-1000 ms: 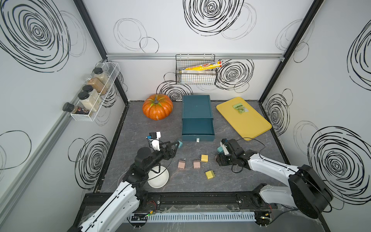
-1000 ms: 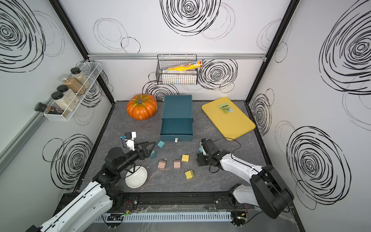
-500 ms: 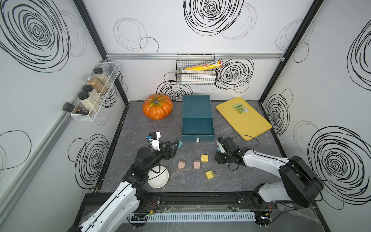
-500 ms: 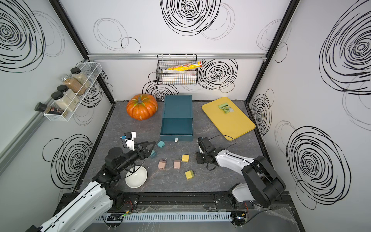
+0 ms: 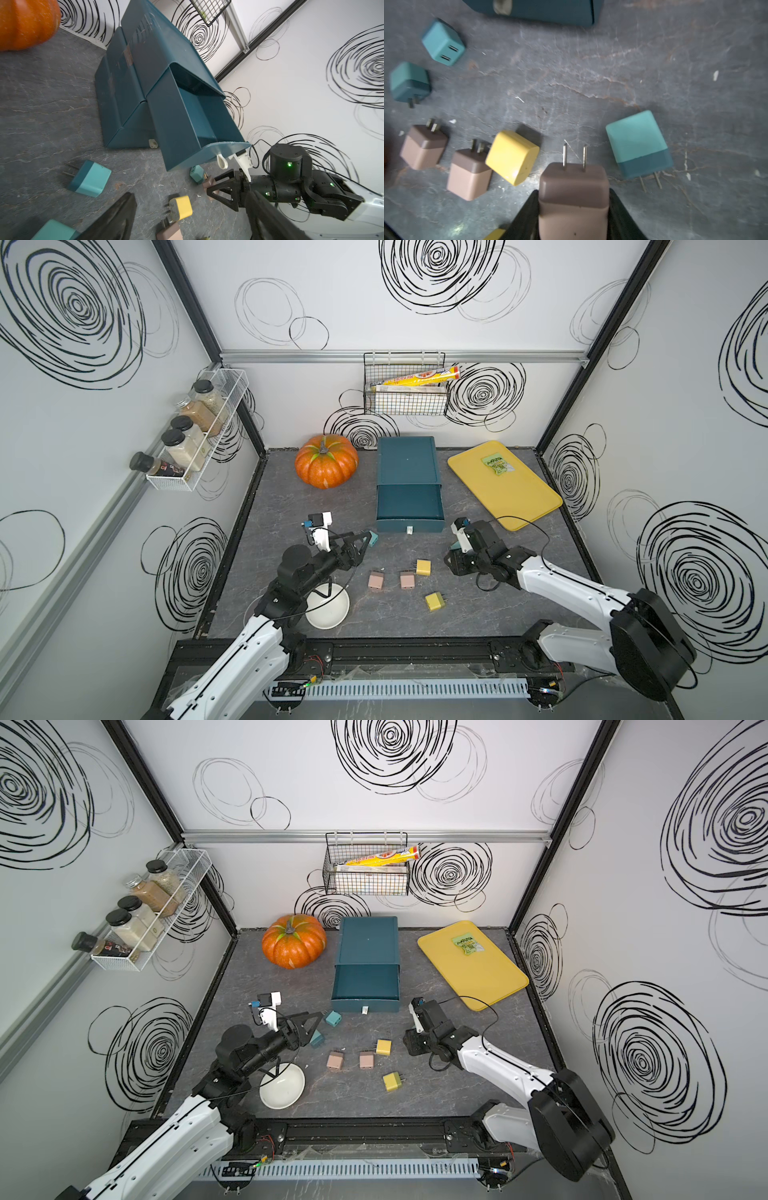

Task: Place the plugs into the drawer by color
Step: Pick up the plug from the center of the board, then place the plug in the drawer.

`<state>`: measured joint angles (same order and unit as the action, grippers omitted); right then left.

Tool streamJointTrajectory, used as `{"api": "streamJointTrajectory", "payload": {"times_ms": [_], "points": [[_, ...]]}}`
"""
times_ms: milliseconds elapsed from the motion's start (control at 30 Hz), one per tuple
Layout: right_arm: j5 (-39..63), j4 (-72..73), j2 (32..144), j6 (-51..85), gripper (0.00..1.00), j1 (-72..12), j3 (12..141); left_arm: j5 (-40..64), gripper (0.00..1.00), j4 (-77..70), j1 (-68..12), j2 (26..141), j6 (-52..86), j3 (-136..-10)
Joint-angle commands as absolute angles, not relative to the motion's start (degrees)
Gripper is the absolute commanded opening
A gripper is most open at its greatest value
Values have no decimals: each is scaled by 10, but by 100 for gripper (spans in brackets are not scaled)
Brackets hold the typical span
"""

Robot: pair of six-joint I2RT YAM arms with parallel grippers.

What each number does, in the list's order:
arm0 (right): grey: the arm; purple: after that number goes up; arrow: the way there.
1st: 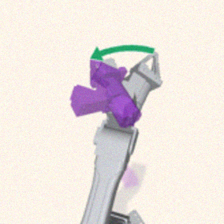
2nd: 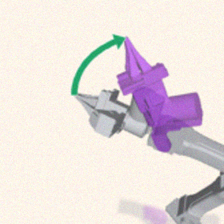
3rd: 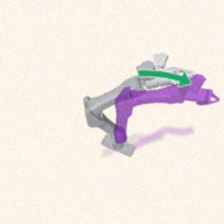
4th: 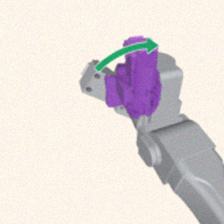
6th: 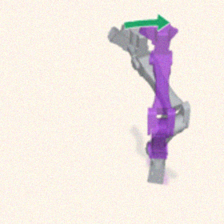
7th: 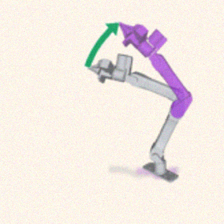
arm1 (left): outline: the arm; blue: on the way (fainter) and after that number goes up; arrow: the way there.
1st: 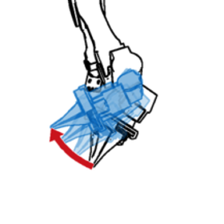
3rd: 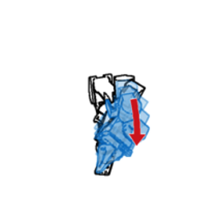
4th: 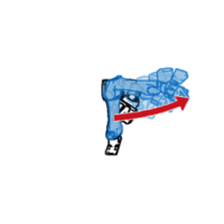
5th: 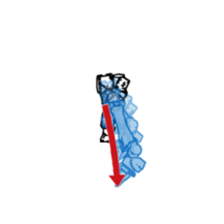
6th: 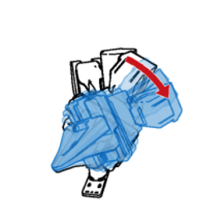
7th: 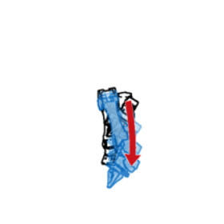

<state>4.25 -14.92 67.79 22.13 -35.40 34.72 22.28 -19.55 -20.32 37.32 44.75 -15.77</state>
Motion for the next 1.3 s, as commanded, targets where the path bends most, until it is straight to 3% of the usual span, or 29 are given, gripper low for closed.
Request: {"api": "streamJointTrajectory", "payload": {"times_ms": [0,100,233,367,767,933,1267], "points": [[65,-177,641,230,22,-334,389,358,87,-379,-161,418,563,-127],[80,-192,626,222,20,-295,410,392,82,-469,-140,469,606,-127],[131,-200,615,208,18,-238,441,330,82,-311,-140,448,524,-173],[154,-212,610,201,17,-235,492,303,85,-248,-139,411,508,-198],[263,-247,635,182,15,-239,653,319,85,-223,-140,450,490,-271],[185,-287,718,168,14,-326,734,315,84,-231,-140,467,484,-256],[66,-361,857,153,11,-409,823,278,83,-227,-175,488,458,-247]]}}
